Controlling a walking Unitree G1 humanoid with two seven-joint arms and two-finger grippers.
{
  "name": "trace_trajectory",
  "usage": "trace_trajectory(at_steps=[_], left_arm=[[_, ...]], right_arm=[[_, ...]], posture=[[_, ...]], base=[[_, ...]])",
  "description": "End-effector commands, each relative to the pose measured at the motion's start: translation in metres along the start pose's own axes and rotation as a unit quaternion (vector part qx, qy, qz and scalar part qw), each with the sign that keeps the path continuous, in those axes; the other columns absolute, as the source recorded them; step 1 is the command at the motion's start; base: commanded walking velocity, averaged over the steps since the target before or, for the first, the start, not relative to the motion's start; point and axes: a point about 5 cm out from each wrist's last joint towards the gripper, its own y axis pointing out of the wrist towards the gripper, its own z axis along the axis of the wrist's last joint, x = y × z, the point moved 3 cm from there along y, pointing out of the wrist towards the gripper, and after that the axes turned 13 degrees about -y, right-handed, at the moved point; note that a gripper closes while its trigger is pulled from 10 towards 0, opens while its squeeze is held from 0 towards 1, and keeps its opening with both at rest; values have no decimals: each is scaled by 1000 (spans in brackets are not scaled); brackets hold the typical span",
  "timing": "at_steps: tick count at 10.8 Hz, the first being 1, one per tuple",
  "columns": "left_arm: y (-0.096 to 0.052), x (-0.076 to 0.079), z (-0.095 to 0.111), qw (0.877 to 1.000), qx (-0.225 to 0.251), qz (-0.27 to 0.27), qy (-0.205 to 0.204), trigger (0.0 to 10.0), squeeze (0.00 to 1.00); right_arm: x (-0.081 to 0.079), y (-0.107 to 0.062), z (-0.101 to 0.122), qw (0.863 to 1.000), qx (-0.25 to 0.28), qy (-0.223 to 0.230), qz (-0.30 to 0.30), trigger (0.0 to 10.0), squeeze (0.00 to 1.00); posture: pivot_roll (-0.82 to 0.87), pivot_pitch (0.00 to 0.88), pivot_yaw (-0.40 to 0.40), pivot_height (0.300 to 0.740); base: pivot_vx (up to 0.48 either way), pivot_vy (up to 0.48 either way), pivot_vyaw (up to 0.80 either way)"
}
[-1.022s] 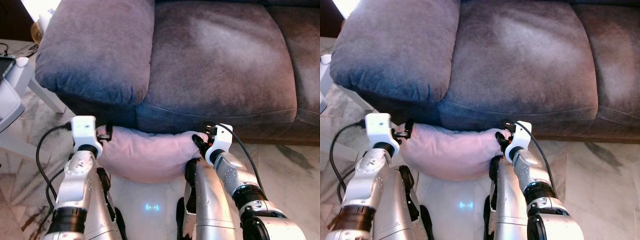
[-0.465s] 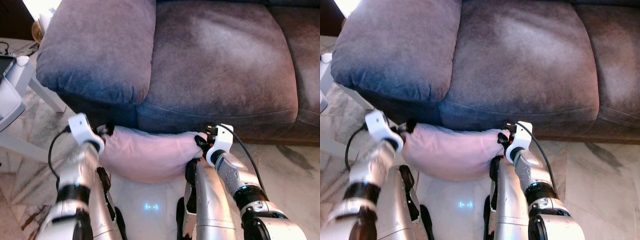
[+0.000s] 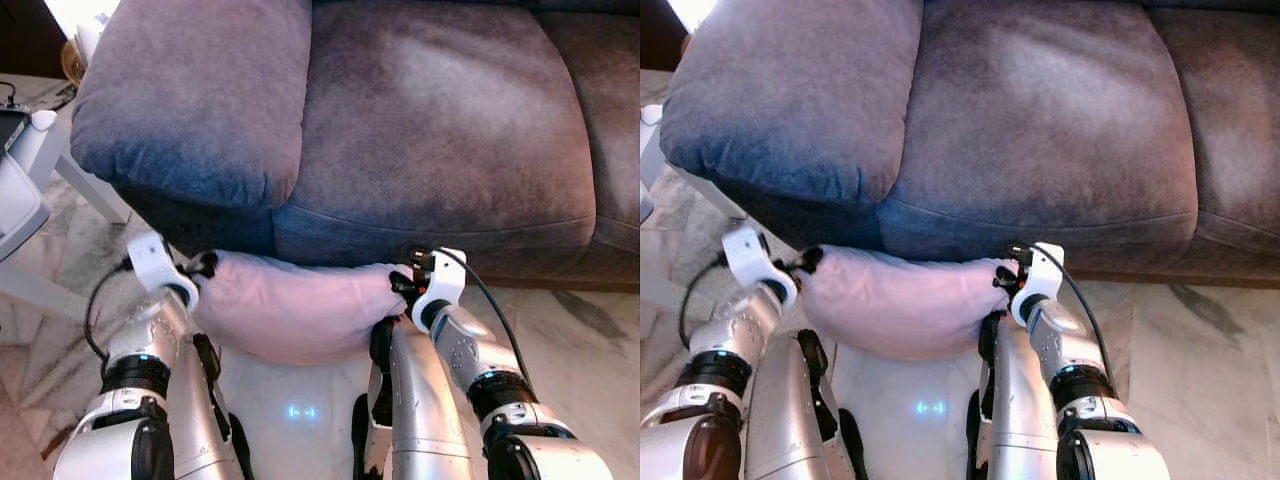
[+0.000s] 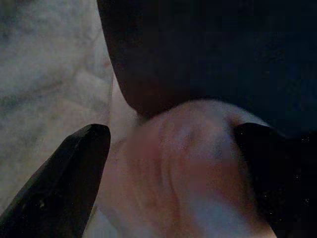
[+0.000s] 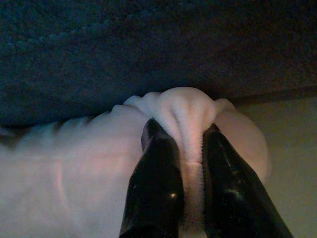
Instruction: Move the pillow to the sofa from floor
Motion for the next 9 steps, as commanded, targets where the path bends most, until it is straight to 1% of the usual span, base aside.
trace_trajectory(at_steps=[1,2,3,4,5,6,8,9], left_arm=[[-1,-7,-19,999,-30,9,1,10000,0],[0,-1,-21,1000,-24,-5,-10,10000,0],[3,5,-22,1000,-22,-7,-8,10000,0],[4,6,-21,1000,-22,0,-5,2314,0],[5,6,-19,1000,-20,8,-7,0,0],[6,7,-17,1000,-18,6,-12,0,0],[6,-1,-15,1000,-19,21,-3,0,0],[6,-4,-15,999,-28,26,4,0,0]], right_arm=[[6,-4,-11,1000,-18,-1,-7,0,0],[7,-4,-11,1000,-17,-2,-6,0,0],[7,-5,-12,1000,-17,-3,-6,0,0],[8,-6,-11,1000,-17,-4,-7,0,0],[9,-6,-11,1000,-16,-6,-8,0,0],[9,-6,-11,1000,-16,-6,-9,0,0],[8,-6,-10,1000,-16,-5,-8,0,0],[9,-6,-10,1000,-15,-6,-10,0,0]], posture=[[39,311,-93,462],[35,313,-95,462],[22,315,-97,462],[20,316,-98,462],[18,316,-100,462],[20,315,-101,462],[23,311,-102,462],[24,308,-101,462]], base=[[0,0,0],[0,0,0],[0,0,0],[0,0,0],[0,0,0],[0,0,0],[0,0,0],[0,0,0]])
